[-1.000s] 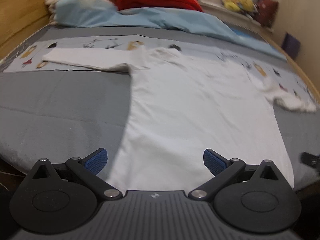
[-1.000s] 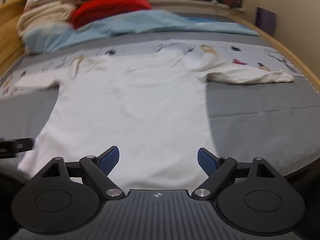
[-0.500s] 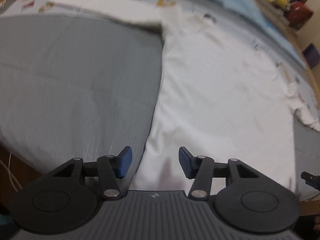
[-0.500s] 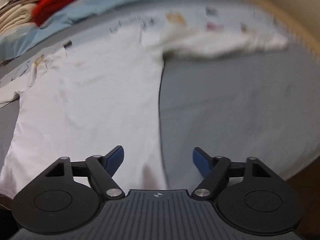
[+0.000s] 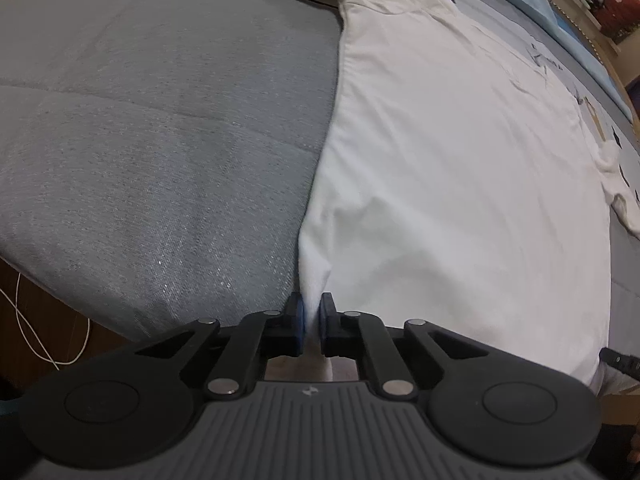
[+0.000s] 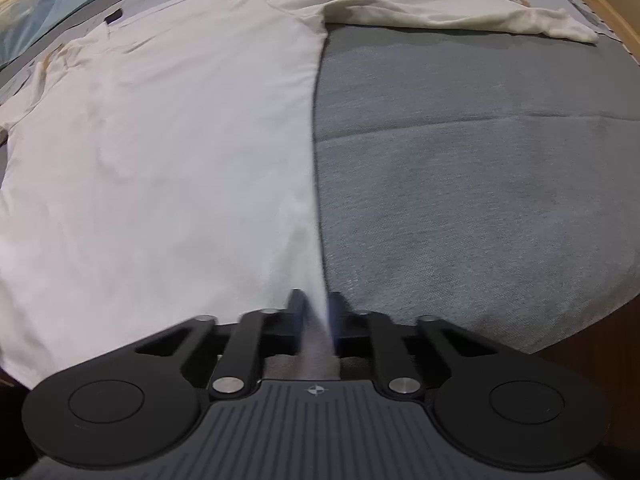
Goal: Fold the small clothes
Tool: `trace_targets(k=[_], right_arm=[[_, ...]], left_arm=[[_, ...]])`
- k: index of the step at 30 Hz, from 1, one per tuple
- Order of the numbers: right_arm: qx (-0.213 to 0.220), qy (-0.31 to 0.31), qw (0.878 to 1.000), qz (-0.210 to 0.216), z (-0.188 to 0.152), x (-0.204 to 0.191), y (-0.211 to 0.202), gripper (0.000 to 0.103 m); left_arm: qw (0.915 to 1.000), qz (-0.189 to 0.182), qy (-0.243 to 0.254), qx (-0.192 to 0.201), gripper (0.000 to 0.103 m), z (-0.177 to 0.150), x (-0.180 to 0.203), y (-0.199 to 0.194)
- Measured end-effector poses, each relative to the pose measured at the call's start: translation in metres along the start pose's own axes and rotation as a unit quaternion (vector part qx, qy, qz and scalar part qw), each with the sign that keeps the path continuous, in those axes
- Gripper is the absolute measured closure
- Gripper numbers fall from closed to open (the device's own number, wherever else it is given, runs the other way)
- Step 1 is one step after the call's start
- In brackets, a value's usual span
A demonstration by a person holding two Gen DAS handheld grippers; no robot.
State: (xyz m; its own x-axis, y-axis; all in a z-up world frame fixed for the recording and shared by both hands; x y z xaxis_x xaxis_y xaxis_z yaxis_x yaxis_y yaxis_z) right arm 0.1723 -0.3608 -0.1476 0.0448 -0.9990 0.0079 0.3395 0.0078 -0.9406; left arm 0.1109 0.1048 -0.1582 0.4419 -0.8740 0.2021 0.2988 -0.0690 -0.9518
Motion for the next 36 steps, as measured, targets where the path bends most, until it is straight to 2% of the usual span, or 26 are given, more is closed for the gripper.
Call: trace_targets(k=[3, 7, 10, 13, 14, 15, 16, 18, 21, 24, 26, 27, 30, 31, 34, 36], right_arm=[[0.011, 0.016, 1.0, -0.005, 0.005, 0.009, -0.003, 0.103], [0.035, 0.04, 0.997, -0.062, 0.015, 0.036, -0.01, 0.103], [0.026, 0.068, 0.996, -0.047, 0.012, 0.046, -0.008, 0.103], [0.031, 0.065, 0.997, 0.001, 0.009, 0.032, -0.011, 0.101], [0.037, 0.064, 0.997, 0.011, 0.008, 0.027, -0.014, 0.098], [0.044, 0.062, 0.997, 0.013, 0.009, 0.025, -0.017, 0.088], [0.05, 0.062, 0.997, 0.011, 0.011, 0.024, -0.019, 0.071], [0.059, 0.07, 0.996, 0.007, 0.013, 0.025, -0.021, 0.051], [0.043, 0.066, 0.997, 0.007, 0.011, 0.022, -0.013, 0.049], [0.009, 0.032, 0.999, 0.014, 0.001, 0.01, -0.002, 0.052], [0.015, -0.013, 1.0, 0.007, 0.001, -0.001, -0.002, 0.08], [0.015, -0.022, 1.0, 0.015, 0.002, -0.004, -0.001, 0.1], [0.019, -0.017, 0.999, 0.019, 0.006, -0.002, -0.003, 0.101], [0.022, -0.008, 1.0, 0.015, 0.007, 0.003, -0.004, 0.101], [0.039, 0.029, 0.998, -0.027, 0.011, 0.027, -0.011, 0.102], [0.048, 0.05, 0.997, -0.043, 0.014, 0.039, -0.015, 0.102]], left_arm=[[0.9998, -0.016, 0.01, -0.003, 0.098, -0.005, 0.006, -0.003], [0.9994, -0.032, 0.015, -0.005, 0.098, -0.008, 0.008, -0.008], [0.999, -0.044, 0.005, -0.006, 0.098, -0.009, 0.006, -0.011], [0.9998, -0.022, 0.003, 0.0, 0.097, -0.008, 0.004, -0.009], [0.9999, -0.015, -0.001, -0.001, 0.097, -0.007, 0.003, -0.008], [0.9999, -0.013, -0.005, -0.002, 0.096, -0.007, 0.002, -0.007], [0.9999, -0.011, -0.008, -0.001, 0.096, -0.006, 0.002, -0.007], [0.9999, -0.01, -0.01, -0.001, 0.094, -0.005, 0.002, -0.006], [0.9999, -0.006, -0.009, -0.002, 0.091, -0.003, 0.004, -0.003], [1.0, -0.004, -0.007, -0.003, 0.091, -0.001, 0.006, 0.0], [1.0, -0.004, -0.003, -0.004, 0.091, -0.006, 0.005, -0.005], [1.0, -0.004, 0.0, -0.004, 0.091, -0.006, 0.006, -0.005], [0.9998, -0.011, 0.017, -0.005, 0.092, -0.008, 0.012, -0.005], [0.9995, -0.017, 0.026, -0.007, 0.096, -0.008, 0.015, -0.004], [0.9972, -0.041, 0.06, -0.014, 0.097, -0.014, 0.029, -0.006], [0.9961, -0.042, 0.075, -0.018, 0.097, -0.016, 0.034, -0.006]])
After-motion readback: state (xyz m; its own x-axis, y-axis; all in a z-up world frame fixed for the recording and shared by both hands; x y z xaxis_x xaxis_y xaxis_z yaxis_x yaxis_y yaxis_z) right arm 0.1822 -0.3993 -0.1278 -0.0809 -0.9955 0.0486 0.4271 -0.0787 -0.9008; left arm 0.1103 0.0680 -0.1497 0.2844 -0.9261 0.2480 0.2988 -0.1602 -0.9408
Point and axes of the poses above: each gripper's, at about its wrist camera, not at the fingertips, and y roughly the way its jaws point, x to its right, z to its top, the point moved 7 cm from there along y, roughly the way its jaws point, and after that the axes turned 4 degrees about -y, right-handed, at the moved point
